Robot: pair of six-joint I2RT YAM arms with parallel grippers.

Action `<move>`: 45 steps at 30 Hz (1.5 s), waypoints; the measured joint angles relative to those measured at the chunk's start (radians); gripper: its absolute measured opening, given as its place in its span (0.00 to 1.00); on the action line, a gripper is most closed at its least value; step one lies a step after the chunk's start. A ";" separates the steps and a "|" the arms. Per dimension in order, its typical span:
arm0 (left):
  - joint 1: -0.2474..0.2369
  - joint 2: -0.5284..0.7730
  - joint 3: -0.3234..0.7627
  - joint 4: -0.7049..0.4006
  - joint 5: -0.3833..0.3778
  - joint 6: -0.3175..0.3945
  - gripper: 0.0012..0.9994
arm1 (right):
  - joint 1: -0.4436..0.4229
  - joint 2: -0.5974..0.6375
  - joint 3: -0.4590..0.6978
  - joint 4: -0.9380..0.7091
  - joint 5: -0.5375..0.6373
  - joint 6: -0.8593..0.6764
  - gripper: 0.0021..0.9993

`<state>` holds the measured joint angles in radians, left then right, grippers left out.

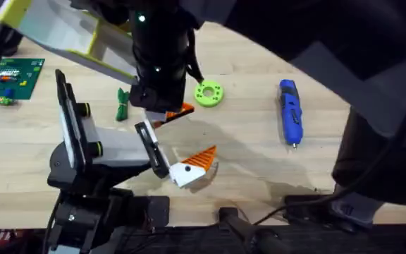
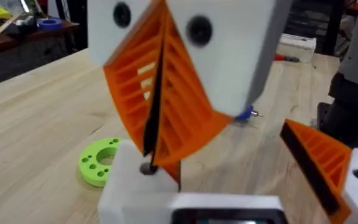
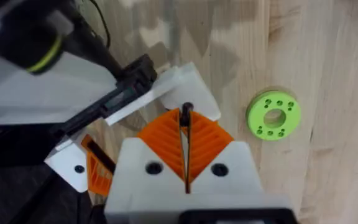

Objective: Pick up the gripper from the table and insert it into the empty holder that is missing its gripper. Then pick up a screw, insert it into the mounting hole, and use the screwdriver to tighten it. Finally, clean up the table by picking up the vegetable and placing it into the bucket.

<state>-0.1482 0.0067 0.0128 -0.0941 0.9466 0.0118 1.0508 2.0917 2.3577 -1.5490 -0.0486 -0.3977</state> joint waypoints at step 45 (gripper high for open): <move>0.000 0.001 0.000 -0.001 -0.001 -0.017 0.99 | 0.000 0.031 0.004 0.003 0.002 -0.015 0.00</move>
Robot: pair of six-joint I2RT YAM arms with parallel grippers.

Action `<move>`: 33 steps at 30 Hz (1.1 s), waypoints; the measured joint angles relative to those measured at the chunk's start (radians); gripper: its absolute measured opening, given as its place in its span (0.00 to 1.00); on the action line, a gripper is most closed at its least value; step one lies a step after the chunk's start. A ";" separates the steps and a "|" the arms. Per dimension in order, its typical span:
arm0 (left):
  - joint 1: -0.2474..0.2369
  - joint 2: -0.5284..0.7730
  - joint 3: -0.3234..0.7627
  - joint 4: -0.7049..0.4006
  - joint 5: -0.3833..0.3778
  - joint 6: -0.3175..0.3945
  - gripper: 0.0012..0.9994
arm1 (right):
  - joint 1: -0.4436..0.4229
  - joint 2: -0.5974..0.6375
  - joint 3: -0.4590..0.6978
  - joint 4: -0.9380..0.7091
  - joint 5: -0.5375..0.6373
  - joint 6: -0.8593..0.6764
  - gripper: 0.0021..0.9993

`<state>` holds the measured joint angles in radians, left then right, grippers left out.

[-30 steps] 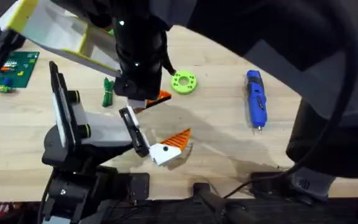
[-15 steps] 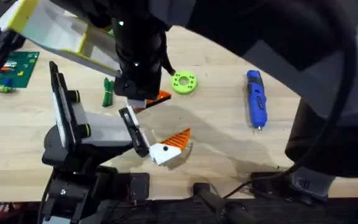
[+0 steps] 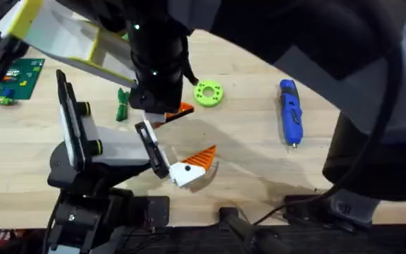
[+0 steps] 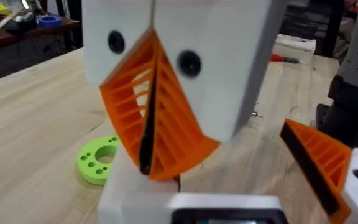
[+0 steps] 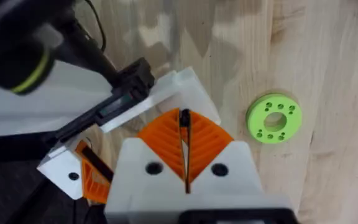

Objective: Pick up the gripper from the table and insert it into the empty holder that is missing its gripper. Then pick up a screw, insert it into the mounting hole, and use the screwdriver to tighten it. Finally, clean up the table by picking up the vegetable and placing it into the bucket.

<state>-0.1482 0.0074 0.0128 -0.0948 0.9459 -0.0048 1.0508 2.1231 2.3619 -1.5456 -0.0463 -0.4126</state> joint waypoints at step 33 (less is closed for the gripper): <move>0.000 0.000 0.000 0.000 0.001 0.005 0.99 | -0.019 0.000 0.117 -0.035 0.007 -0.014 1.00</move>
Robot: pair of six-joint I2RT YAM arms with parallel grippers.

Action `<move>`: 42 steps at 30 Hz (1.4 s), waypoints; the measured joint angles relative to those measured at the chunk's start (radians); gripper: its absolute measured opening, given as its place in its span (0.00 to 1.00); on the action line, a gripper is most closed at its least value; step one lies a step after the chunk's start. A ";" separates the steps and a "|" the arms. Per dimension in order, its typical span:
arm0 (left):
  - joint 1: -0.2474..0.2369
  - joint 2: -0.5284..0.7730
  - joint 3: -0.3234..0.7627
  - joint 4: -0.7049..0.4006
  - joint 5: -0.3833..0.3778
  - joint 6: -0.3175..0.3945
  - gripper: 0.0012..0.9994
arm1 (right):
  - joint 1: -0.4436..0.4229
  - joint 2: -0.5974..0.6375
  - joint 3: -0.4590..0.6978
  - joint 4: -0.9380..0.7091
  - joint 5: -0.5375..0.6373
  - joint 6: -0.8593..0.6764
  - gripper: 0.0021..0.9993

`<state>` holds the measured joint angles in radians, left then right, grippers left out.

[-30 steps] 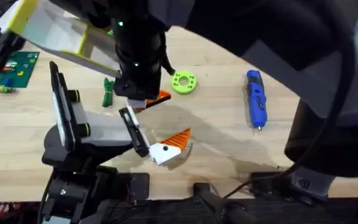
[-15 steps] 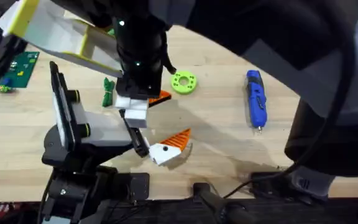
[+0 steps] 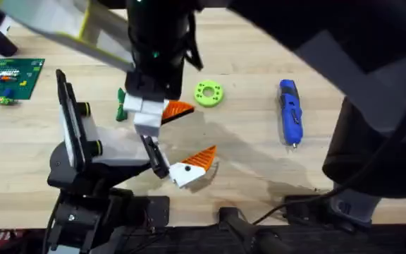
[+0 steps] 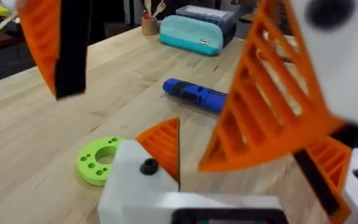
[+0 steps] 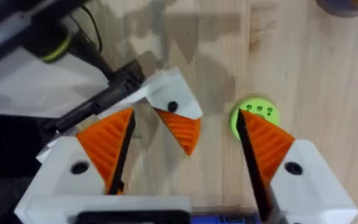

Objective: Pick up the gripper from the table and insert it into the empty holder that is missing its gripper. Then pick up a screw, insert it into the mounting hole, and use the screwdriver to tighten it. Finally, clean up the table by picking up the vegetable and placing it into the bucket.

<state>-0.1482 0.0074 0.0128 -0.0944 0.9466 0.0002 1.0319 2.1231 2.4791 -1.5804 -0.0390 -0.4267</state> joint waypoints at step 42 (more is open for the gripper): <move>0.000 0.000 0.000 0.000 0.000 0.000 0.99 | -0.231 -0.482 -0.620 0.227 -0.060 0.165 1.00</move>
<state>-0.1482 0.0074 0.0128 -0.0944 0.9466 0.0005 0.8009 1.6410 1.8590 -1.3538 -0.0992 -0.2621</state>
